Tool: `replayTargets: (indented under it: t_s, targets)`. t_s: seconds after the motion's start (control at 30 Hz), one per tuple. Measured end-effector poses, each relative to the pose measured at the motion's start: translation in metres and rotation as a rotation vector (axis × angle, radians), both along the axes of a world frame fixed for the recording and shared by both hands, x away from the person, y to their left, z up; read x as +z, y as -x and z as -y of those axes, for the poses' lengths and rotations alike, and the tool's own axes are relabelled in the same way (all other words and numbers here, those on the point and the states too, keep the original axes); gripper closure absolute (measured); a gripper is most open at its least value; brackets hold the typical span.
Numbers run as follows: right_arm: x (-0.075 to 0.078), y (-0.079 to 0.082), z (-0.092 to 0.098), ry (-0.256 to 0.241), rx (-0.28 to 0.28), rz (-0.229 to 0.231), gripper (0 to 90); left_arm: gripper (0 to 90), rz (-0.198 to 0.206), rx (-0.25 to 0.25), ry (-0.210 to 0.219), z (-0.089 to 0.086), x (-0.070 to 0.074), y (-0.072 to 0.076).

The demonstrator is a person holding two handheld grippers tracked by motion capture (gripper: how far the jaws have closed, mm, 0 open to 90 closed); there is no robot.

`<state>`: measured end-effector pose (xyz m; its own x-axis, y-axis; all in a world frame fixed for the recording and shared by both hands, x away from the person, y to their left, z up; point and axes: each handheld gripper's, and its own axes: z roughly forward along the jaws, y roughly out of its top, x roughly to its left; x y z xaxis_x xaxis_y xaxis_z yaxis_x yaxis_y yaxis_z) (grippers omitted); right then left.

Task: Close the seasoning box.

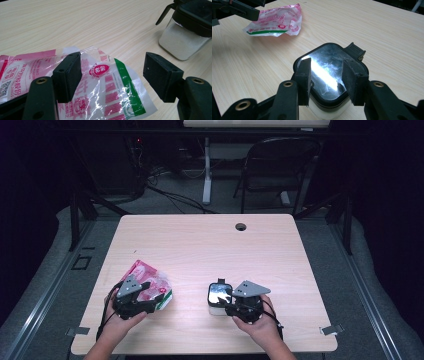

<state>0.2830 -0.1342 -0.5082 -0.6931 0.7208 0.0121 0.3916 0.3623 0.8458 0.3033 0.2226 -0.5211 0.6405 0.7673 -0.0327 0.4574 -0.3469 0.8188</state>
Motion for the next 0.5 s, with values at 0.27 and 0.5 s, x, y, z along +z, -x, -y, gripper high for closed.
replayTargets:
  t_s: [0.27,0.5]
  targets:
    - [-0.0013,0.0002,0.0005,-0.012,0.001,-0.008,59.4,30.8,0.001,0.002,0.000,0.0000,-0.0004,-0.0002]
    - [-0.0018,-0.0005,0.0007,-0.018,-0.002,-0.017,58.1,30.8,0.000,0.001,0.004,-0.0004,-0.0007,-0.0004]
